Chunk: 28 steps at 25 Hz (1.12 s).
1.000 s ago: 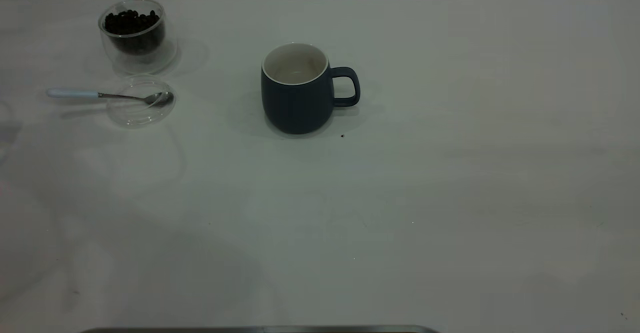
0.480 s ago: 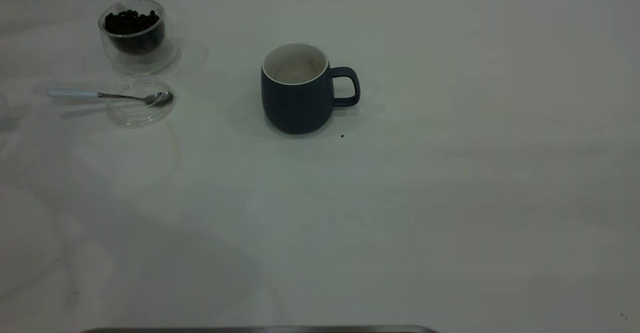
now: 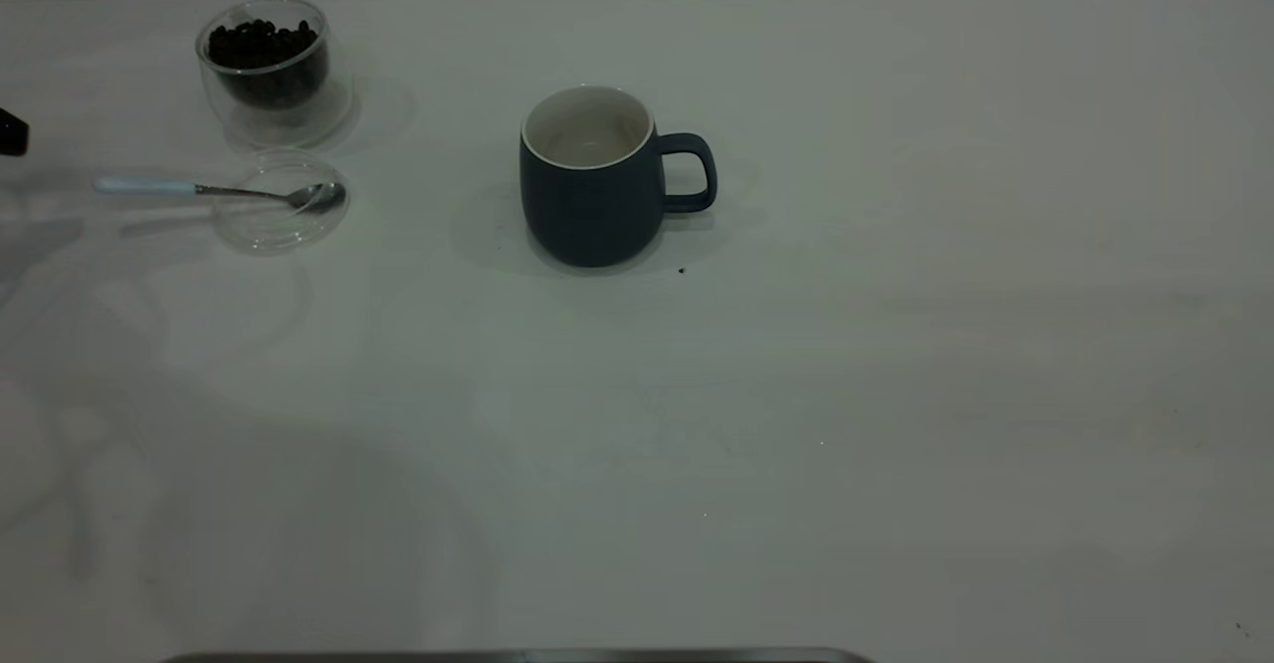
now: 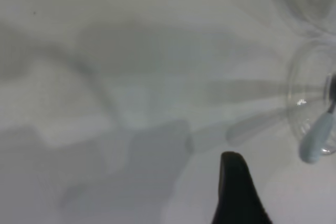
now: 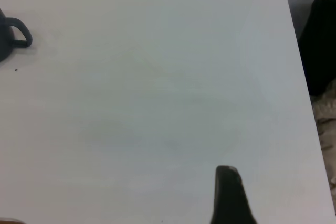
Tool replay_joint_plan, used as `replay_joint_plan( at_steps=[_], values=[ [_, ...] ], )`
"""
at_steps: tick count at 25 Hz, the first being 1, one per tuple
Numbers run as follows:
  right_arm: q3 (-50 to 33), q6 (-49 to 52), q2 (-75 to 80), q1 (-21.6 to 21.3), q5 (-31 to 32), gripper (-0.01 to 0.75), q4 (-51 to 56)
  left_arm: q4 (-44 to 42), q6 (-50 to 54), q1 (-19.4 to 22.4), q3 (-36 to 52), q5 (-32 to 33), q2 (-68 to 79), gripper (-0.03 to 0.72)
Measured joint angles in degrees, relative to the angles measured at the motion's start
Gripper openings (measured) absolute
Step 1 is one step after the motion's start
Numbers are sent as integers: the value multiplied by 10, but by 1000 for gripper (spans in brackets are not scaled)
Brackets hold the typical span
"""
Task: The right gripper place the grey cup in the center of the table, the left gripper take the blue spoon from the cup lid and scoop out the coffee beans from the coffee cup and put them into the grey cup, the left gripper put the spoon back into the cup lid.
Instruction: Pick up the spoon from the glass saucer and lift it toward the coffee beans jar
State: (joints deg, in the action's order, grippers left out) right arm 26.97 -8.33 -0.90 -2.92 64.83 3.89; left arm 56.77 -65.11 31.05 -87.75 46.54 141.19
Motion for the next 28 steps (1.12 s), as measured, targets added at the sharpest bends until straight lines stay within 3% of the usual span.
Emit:
replay_joint_plan(
  at_steps=[17,28],
  values=[
    [0,0,0,0,0,453,0,56,-55,-21,-29,73,41,515],
    [0,0,0,0,0,453,0,38,-70,-42,-29,68,42,515]
  ],
)
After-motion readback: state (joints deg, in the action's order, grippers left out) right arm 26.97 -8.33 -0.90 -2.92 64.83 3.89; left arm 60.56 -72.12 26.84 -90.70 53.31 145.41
